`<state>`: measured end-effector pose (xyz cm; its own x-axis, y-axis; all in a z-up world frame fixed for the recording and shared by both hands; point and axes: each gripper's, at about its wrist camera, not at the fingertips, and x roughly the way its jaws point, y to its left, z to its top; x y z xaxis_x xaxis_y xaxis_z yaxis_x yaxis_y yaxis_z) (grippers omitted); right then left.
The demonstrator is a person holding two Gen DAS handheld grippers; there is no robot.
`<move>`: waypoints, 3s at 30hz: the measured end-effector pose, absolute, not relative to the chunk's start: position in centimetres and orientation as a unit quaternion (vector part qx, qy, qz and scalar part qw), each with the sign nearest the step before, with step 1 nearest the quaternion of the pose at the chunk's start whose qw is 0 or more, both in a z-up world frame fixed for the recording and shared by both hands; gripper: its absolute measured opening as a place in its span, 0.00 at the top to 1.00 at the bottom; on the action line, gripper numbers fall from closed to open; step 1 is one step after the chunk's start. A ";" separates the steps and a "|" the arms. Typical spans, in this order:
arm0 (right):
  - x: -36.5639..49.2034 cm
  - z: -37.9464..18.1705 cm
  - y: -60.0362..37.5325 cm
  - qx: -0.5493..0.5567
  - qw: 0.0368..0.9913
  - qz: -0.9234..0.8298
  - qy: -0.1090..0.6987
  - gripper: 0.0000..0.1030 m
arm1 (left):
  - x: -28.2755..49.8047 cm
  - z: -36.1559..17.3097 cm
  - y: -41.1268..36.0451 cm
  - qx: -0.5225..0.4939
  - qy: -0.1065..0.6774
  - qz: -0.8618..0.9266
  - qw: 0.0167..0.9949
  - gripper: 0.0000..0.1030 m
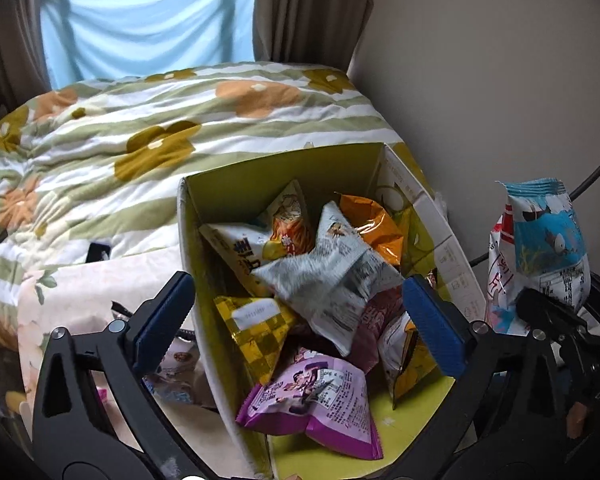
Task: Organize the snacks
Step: 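Carry the grey MPM bag and blue bag over the box and drop them, then withdraw both tools and move toward the pink candy bag and chocolate bag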
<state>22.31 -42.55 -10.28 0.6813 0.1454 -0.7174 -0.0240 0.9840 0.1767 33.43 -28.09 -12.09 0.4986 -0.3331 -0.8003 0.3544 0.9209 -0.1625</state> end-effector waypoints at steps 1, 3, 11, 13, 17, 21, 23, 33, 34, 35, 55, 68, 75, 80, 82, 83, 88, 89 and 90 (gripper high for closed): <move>22.4 -10.3 -42.7 0.077 0.913 0.050 0.396 0.52 | 33.0 -12.0 -27.8 0.008 0.459 -0.197 0.866 0.00; 22.5 -10.2 -42.8 0.077 0.914 0.055 0.395 0.52 | 32.2 -12.0 -27.0 0.002 0.460 -0.190 0.868 0.01; 25.7 -10.4 -42.7 0.076 0.907 0.088 0.404 0.52 | 30.7 -12.0 -24.8 0.017 0.460 -0.158 0.874 0.01; 27.5 -10.5 -42.5 0.080 0.901 0.098 0.415 0.52 | 30.4 -12.0 -24.5 0.022 0.459 -0.150 0.875 0.01; 30.5 -10.9 -42.0 0.084 0.895 0.110 0.423 0.51 | 30.2 -11.8 -23.4 0.023 0.458 -0.134 0.878 0.01; 31.8 -11.4 -41.4 0.094 0.898 0.118 0.413 0.00 | 29.7 -12.0 -22.2 0.024 0.461 -0.119 0.879 0.01; 31.3 -11.6 -41.2 0.099 0.903 0.120 0.400 0.00 | 29.3 -12.0 -21.6 0.024 0.460 -0.113 0.880 0.01; 28.0 -12.9 -39.6 0.072 0.905 0.121 0.402 0.00 | 27.9 -12.1 -20.0 0.013 0.456 -0.111 0.883 0.01; 27.9 -12.8 -39.6 0.071 0.905 0.121 0.402 0.00 | 27.7 -12.0 -20.0 0.014 0.455 -0.111 0.883 0.01; 27.7 -12.7 -39.6 0.071 0.904 0.122 0.403 0.00 | 27.5 -11.8 -20.0 0.014 0.454 -0.112 0.884 0.01; 21.2 -7.1 -32.6 0.042 0.929 0.134 0.342 0.00 | 21.0 -6.4 -6.3 -0.002 0.420 -0.052 0.906 0.01; 19.3 -9.5 -20.8 0.076 0.923 0.122 0.357 0.00 | 21.0 -11.6 5.5 0.004 0.480 -0.086 0.873 0.01; 19.5 -12.8 -16.1 0.095 0.917 0.090 0.377 0.00 | 23.3 -15.2 8.4 0.001 0.510 -0.133 0.850 0.01; 19.9 -15.8 -14.5 0.107 0.917 0.041 0.383 0.00 | 25.5 -18.2 8.3 0.000 0.526 -0.172 0.833 0.01; 20.4 -17.2 -14.1 0.109 0.917 0.018 0.384 0.00 | 26.4 -19.6 7.9 0.002 0.533 -0.186 0.826 0.01; 20.6 -17.6 -14.0 0.110 0.916 0.010 0.384 0.00 | 26.8 -20.4 7.6 0.004 0.536 -0.192 0.822 0.01; 22.1 -20.3 -13.1 0.115 0.915 -0.033 0.385 0.00 | 28.6 -24.5 6.4 0.009 0.552 -0.213 0.806 0.01; 22.3 -20.8 -13.0 0.114 0.916 -0.039 0.383 0.00 | 28.9 -25.3 6.1 0.009 0.554 -0.213 0.804 0.01; 22.6 -21.3 -12.7 0.112 0.916 -0.045 0.383 0.00 | 29.2 -26.0 6.0 0.008 0.557 -0.214 0.803 0.01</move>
<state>22.58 -12.74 -21.29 0.7025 0.0032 -0.7117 0.1685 0.9708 0.1707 29.20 5.98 -25.98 0.2884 -0.3343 -0.8973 0.3514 0.9086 -0.2255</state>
